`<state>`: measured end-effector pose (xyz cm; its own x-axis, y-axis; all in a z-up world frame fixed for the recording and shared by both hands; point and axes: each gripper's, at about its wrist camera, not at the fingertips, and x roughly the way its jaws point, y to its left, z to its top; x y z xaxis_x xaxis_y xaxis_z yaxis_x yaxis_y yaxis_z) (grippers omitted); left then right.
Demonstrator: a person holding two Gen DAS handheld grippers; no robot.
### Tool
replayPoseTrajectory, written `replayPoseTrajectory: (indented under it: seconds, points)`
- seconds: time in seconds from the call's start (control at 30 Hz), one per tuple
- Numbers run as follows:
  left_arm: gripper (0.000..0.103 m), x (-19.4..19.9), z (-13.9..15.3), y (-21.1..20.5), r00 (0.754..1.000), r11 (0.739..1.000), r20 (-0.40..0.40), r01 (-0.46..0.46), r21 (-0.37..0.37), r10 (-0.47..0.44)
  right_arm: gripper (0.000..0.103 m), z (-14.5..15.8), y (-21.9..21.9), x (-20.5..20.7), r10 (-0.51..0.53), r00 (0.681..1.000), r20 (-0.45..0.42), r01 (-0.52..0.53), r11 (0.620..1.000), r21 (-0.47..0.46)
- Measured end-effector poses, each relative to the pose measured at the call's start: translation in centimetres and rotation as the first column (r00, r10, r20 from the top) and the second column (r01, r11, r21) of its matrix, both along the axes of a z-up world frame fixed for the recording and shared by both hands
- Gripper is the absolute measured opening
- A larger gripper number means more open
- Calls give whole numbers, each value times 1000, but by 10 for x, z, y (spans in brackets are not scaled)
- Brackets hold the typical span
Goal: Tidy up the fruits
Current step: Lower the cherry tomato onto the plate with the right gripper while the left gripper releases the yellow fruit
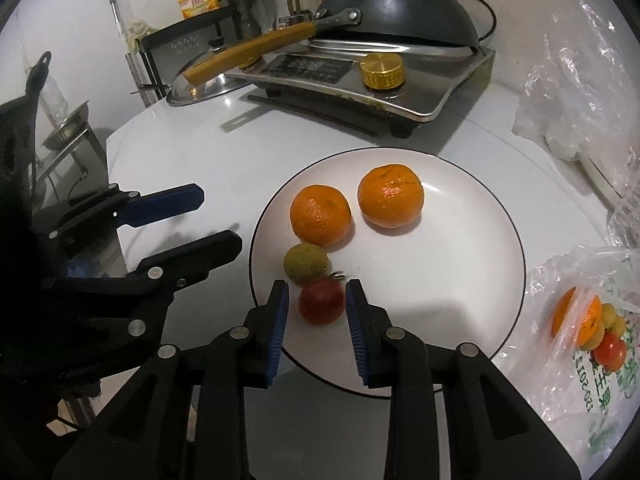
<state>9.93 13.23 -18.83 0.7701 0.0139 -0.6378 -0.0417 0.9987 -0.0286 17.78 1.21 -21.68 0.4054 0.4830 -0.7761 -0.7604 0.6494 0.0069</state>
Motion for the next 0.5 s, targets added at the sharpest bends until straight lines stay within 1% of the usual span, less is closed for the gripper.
replayPoseTrajectory:
  seconds: [0.3, 0.5]
  points:
    - [51, 0, 6, -17, 1000, 1000, 6, 14, 4, -14, 35, 15, -22, -5, -27, 999, 33, 26, 999, 27]
    - [51, 2, 9, -34, 999, 999, 2, 40, 18, -40, 35, 18, -39, -9, -31, 999, 40, 30, 999, 41]
